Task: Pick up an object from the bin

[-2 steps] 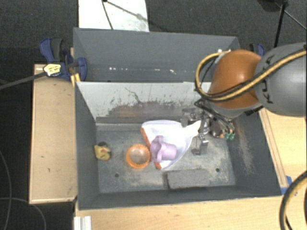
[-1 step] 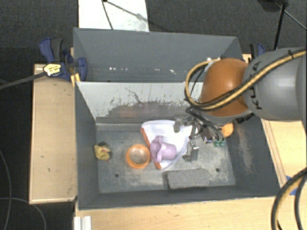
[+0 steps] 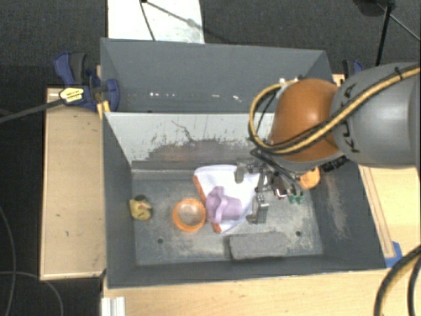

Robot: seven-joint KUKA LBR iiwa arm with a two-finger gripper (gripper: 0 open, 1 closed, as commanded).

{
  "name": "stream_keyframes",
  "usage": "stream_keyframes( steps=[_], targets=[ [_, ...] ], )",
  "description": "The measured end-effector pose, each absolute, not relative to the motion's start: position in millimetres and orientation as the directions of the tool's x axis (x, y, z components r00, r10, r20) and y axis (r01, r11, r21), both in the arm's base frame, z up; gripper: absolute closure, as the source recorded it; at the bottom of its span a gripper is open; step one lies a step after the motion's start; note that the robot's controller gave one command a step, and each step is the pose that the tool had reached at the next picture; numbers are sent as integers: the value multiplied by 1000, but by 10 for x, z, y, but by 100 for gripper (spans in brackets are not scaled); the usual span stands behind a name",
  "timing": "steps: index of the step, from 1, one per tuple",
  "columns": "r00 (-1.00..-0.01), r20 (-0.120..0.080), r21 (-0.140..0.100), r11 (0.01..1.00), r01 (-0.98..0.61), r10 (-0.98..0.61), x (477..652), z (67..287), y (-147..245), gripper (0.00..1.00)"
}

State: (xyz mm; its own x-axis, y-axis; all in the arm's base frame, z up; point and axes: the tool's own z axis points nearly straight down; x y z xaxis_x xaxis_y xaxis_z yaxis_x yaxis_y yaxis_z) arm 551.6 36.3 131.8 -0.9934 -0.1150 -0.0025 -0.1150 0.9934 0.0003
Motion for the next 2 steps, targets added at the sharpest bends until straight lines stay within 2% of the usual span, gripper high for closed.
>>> stream_keyframes(
  steps=[1, 2],
  targets=[
    [-994, -7, 1, 994, -108, -108, 5476, 872, 519, 0],
    [-994, 9, -2, 994, -108, -108, 5239, 712, 644, 100]
  ],
)
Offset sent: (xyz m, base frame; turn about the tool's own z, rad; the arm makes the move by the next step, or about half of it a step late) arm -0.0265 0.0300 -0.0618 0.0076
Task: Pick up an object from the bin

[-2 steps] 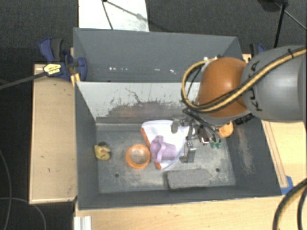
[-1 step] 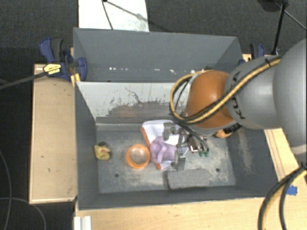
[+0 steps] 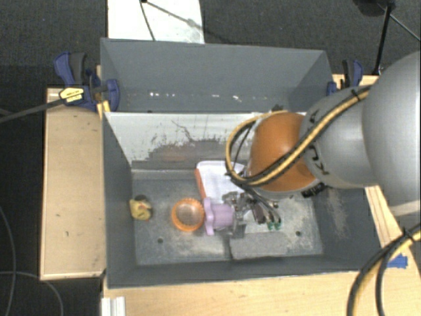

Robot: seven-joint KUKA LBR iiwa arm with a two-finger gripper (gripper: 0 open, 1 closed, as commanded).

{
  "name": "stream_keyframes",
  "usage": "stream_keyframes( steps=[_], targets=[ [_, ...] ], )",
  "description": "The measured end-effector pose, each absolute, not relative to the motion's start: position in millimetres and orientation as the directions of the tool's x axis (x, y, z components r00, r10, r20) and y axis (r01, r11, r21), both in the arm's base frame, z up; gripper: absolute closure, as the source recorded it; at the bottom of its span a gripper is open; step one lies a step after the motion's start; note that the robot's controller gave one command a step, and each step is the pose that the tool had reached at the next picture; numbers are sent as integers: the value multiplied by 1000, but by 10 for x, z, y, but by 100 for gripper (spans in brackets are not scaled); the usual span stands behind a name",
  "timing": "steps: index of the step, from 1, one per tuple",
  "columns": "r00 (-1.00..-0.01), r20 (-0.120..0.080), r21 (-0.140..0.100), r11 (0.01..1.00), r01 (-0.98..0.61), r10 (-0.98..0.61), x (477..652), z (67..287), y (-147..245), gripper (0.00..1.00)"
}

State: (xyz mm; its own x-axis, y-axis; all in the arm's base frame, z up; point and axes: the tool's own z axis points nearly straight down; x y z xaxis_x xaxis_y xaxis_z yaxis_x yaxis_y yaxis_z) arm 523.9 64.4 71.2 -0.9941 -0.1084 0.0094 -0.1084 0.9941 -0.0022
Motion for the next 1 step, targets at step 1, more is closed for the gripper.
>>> stream_keyframes(
  steps=[1],
  targets=[
    [-994, 9, -2, 994, -109, -109, 5239, 712, 644, 100]
  ],
)
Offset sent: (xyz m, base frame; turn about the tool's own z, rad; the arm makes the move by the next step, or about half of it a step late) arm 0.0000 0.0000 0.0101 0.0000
